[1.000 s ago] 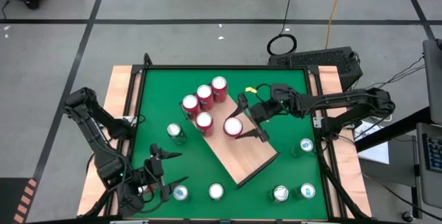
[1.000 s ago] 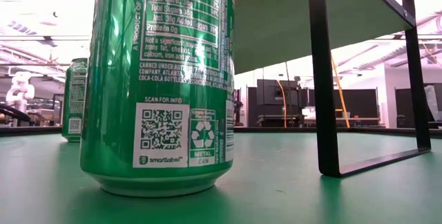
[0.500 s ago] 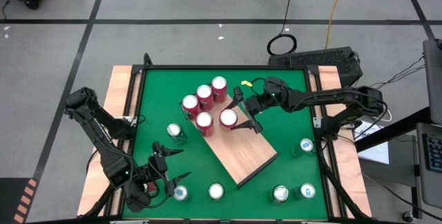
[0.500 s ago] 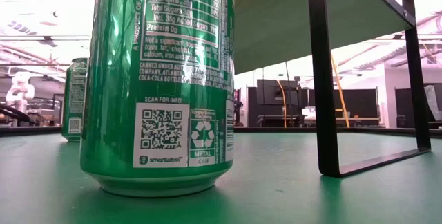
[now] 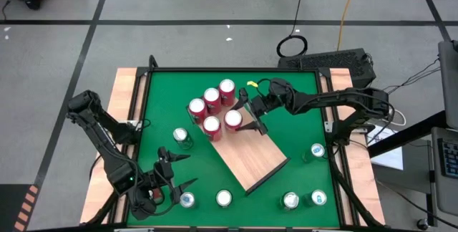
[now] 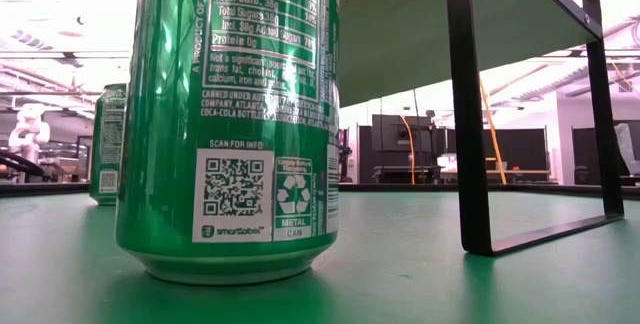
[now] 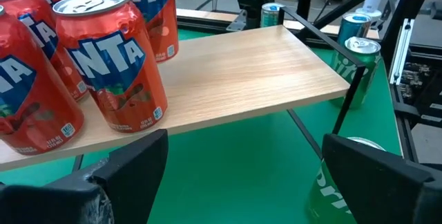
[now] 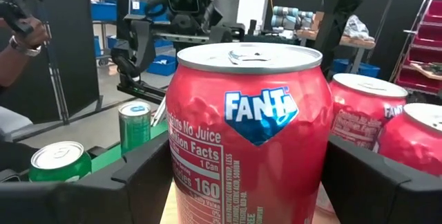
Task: Place canned beverage on shelf
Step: Put the red soda can on the shelf aligned with the other red soda can
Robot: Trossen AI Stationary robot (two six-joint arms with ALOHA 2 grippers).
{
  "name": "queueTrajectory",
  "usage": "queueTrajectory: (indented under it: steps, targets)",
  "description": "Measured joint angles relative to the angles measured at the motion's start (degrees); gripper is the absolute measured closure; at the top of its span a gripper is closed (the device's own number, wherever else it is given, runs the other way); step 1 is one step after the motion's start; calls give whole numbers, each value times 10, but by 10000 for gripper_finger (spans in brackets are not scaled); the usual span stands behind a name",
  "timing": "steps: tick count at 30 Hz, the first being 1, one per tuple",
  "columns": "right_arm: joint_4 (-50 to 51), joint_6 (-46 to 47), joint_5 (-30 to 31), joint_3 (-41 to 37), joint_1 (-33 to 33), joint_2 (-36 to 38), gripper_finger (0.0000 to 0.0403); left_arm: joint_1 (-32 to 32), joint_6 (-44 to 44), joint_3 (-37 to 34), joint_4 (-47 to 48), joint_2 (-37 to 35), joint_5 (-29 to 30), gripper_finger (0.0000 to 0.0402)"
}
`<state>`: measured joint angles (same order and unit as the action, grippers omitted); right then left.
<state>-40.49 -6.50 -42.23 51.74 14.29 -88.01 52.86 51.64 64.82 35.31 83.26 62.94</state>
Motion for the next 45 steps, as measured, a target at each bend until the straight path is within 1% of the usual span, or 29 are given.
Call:
queueTrajectory:
  steps: [20,26,34,45]
  targets:
    - [9,2,20,0,-1,-6,103,0,0,0,-1,0,-1,20]
    - [2,4,21,1,-2,-27,103,0,0,0,1,0,-1,20]
    - [-33,13,20,1,-2,-55,103,0,0,0,2,0,-1,20]
    - [-31,12,19,1,10,-56,103,0,0,0,2,0,-2,20]
